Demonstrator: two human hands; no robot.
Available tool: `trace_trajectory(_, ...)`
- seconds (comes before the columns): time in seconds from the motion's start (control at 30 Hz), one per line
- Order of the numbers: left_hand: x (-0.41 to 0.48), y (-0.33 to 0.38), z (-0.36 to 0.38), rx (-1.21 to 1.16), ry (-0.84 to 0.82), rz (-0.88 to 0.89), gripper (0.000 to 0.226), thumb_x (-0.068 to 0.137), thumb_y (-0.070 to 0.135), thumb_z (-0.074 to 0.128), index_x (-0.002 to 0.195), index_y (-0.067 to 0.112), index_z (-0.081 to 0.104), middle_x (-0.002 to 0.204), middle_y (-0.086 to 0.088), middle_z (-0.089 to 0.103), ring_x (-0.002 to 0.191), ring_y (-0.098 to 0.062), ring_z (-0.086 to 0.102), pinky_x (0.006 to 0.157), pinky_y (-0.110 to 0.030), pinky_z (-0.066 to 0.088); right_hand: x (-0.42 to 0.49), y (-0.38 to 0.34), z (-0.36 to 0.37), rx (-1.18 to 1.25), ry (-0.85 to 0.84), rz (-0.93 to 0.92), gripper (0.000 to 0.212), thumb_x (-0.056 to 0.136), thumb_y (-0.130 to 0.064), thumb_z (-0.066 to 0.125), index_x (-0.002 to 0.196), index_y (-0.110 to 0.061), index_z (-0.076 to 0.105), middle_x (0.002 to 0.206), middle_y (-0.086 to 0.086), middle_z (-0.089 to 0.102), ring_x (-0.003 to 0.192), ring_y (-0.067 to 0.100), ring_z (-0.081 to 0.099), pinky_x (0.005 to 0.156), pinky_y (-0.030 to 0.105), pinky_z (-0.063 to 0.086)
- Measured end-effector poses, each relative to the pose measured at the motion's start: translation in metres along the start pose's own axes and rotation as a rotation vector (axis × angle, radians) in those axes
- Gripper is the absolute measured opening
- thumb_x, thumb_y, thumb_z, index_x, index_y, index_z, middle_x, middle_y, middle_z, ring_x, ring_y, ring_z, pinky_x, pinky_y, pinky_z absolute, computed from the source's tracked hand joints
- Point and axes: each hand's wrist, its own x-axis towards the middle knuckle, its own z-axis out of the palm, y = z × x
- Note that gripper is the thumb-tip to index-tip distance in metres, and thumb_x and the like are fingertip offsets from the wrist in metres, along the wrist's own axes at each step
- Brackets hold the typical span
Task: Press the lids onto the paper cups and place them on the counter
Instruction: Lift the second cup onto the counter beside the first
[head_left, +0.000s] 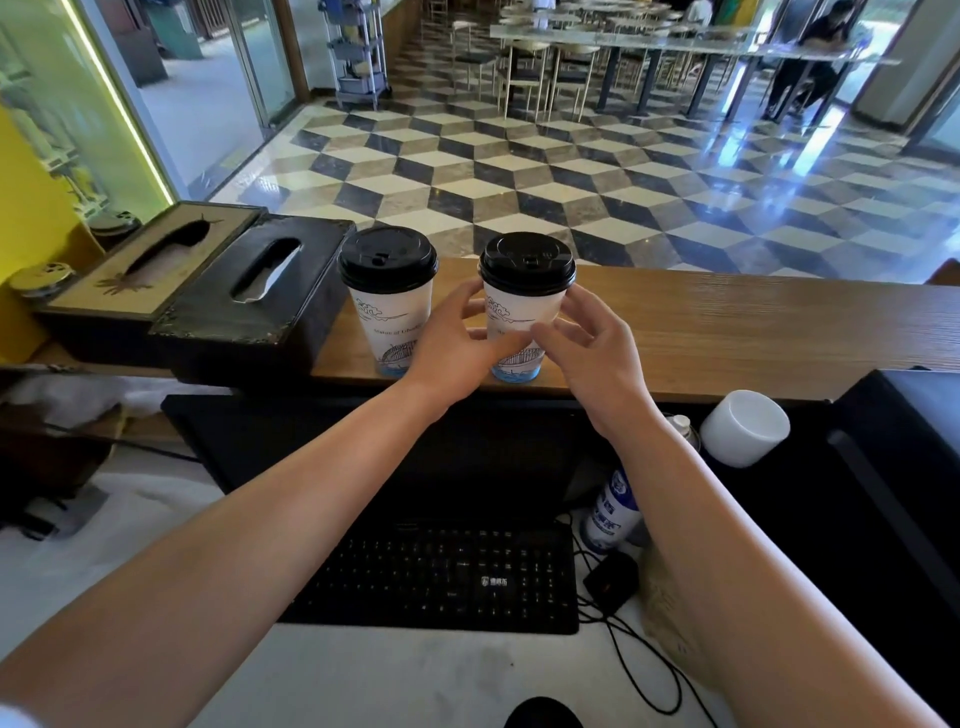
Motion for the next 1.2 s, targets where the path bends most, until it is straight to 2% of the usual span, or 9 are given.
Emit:
trace_trajectory(0.27,0.002,-0.001,0.005,0.06,0.02,0.023,0.076,0.077,0.032,0.084,0.143,0.029,0.045,0.123,0.015,0.054,0.092,0.005,0.056,0.076,-0.019,0.049,0.002,0.005,0.0,-0.013,0.025,0.028,0.061,0.089,-0.011,0.075,0.144,-0.026,0.055,0.136,-0.008,0.066,0.124,0.01,0.064,0.103,0.043,0.056)
trace_trajectory(0.43,-0.002,-0.004,0.006,0.143,0.06,0.025,0.075,0.075,0.037,0.085,0.14,0.027,0.048,0.141,0.005,0.055,0.105,-0.011,0.063,0.093,-0.039,0.055,0.0,0.005,0.001,-0.029,0.024,0.063,0.073,0.088,-0.011,0.077,0.152,-0.028,0.045,0.139,-0.011,0.063,0.124,0.011,0.063,0.097,0.036,0.059)
trace_trajectory(0.53,-0.008,-0.004,0.005,0.276,0.089,-0.001,0.083,0.073,0.039,0.085,0.143,0.023,0.044,0.147,-0.001,0.051,0.12,-0.019,0.058,0.101,-0.043,0.051,-0.004,0.002,0.0,-0.068,0.041,0.115,0.094,0.086,-0.019,0.081,0.161,-0.022,0.026,0.148,-0.01,0.056,0.127,0.01,0.06,0.094,0.03,0.057)
trace_trajectory(0.63,-0.016,-0.002,0.006,0.346,0.11,-0.029,0.09,0.073,0.037,0.086,0.147,0.017,0.039,0.147,-0.005,0.049,0.127,-0.023,0.054,0.106,-0.046,0.047,-0.01,-0.001,-0.003,-0.108,0.064,0.142,0.099,0.084,-0.021,0.083,0.162,-0.018,0.021,0.151,-0.008,0.053,0.129,0.011,0.058,0.097,0.031,0.054)
trace_trajectory(0.73,-0.027,0.003,0.004,0.376,0.116,-0.033,0.086,0.076,0.037,0.084,0.146,0.014,0.04,0.145,-0.006,0.051,0.126,-0.023,0.055,0.105,-0.045,0.048,-0.02,-0.009,-0.006,-0.156,0.11,0.138,0.093,0.084,-0.023,0.082,0.16,-0.02,0.028,0.147,-0.01,0.055,0.122,0.009,0.062,0.091,0.028,0.054)
trace_trajectory(0.87,-0.052,0.018,-0.002,0.38,0.107,-0.01,0.069,0.079,0.034,0.08,0.137,0.014,0.049,0.132,-0.003,0.058,0.116,-0.02,0.059,0.096,-0.039,0.052,-0.045,-0.025,-0.013,-0.269,0.173,0.063,0.074,0.087,-0.025,0.077,0.153,-0.019,0.043,0.132,-0.011,0.064,0.108,0.008,0.067,0.091,0.042,0.06)
trace_trajectory(0.93,-0.069,0.024,-0.004,0.415,0.072,0.047,0.058,0.08,0.033,0.079,0.13,0.018,0.053,0.126,0.0,0.061,0.108,-0.016,0.062,0.088,-0.032,0.052,-0.064,-0.033,-0.016,-0.329,0.181,0.002,0.061,0.088,-0.027,0.075,0.145,-0.021,0.054,0.121,-0.013,0.069,0.1,0.005,0.068,0.089,0.042,0.061)
trace_trajectory(1.07,-0.117,0.025,-0.009,0.438,-0.032,0.13,0.051,0.081,0.029,0.078,0.127,0.024,0.055,0.124,0.007,0.058,0.101,-0.01,0.062,0.076,-0.016,0.045,-0.116,-0.041,-0.015,-0.448,0.164,-0.081,0.038,0.088,-0.026,0.074,0.126,-0.024,0.069,0.106,-0.015,0.072,0.09,-0.001,0.068,0.081,0.024,0.057)
trace_trajectory(1.2,-0.168,0.004,-0.008,0.471,-0.143,0.139,0.048,0.082,0.027,0.077,0.125,0.028,0.057,0.121,0.009,0.059,0.1,-0.007,0.062,0.078,-0.016,0.047,-0.173,-0.024,-0.012,-0.519,0.102,-0.069,0.032,0.086,-0.021,0.075,0.117,-0.023,0.073,0.101,-0.012,0.073,0.082,0.002,0.068,0.072,0.009,0.046)
